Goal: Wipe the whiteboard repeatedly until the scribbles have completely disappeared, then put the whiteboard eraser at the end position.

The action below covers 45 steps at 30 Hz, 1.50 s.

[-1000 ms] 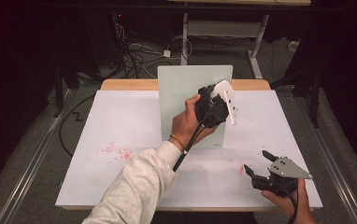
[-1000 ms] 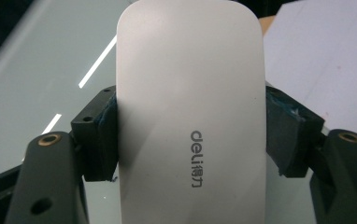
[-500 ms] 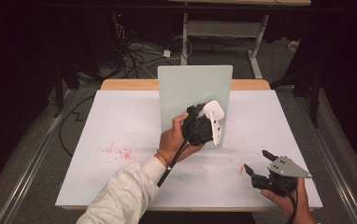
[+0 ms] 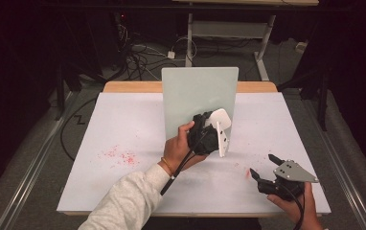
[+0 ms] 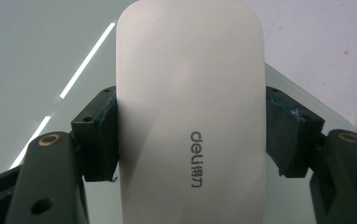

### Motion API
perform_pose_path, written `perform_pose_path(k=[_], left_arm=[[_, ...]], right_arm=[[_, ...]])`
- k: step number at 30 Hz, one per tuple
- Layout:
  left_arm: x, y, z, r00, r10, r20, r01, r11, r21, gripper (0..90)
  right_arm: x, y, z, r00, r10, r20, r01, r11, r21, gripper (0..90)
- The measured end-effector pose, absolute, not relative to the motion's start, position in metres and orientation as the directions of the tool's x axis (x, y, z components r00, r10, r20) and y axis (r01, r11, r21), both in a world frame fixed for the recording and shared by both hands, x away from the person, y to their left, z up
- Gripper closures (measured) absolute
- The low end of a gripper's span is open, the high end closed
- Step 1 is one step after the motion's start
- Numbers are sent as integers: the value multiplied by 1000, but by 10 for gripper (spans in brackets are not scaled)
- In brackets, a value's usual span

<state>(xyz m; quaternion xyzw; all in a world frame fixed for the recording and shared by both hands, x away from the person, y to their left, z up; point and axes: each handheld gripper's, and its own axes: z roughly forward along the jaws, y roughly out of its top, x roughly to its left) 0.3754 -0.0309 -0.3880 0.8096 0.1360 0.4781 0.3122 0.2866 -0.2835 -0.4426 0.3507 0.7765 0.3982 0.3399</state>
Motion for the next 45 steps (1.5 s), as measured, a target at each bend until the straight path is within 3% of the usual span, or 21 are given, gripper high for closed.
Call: perform_pose_path(k=[3,16,33,45], left_arm=[[379,-21,-375,517,575,635,-58,-716,696,291],[364,19,-369,558,588,586,-41,-686,727,291],[330,69,-382,703,518,488,-10,-679,734,291],[329,92,-405,825,404,394,33,-732,680,291]], right_arm=[[287,-284,-443,-522,816,-247,275,435,857,234],[287,-281,-442,-524,817,-238,275,428,861,234],[287,-276,-442,-538,804,-252,260,443,858,234],[287,-273,-442,-550,795,-258,257,454,853,234]])
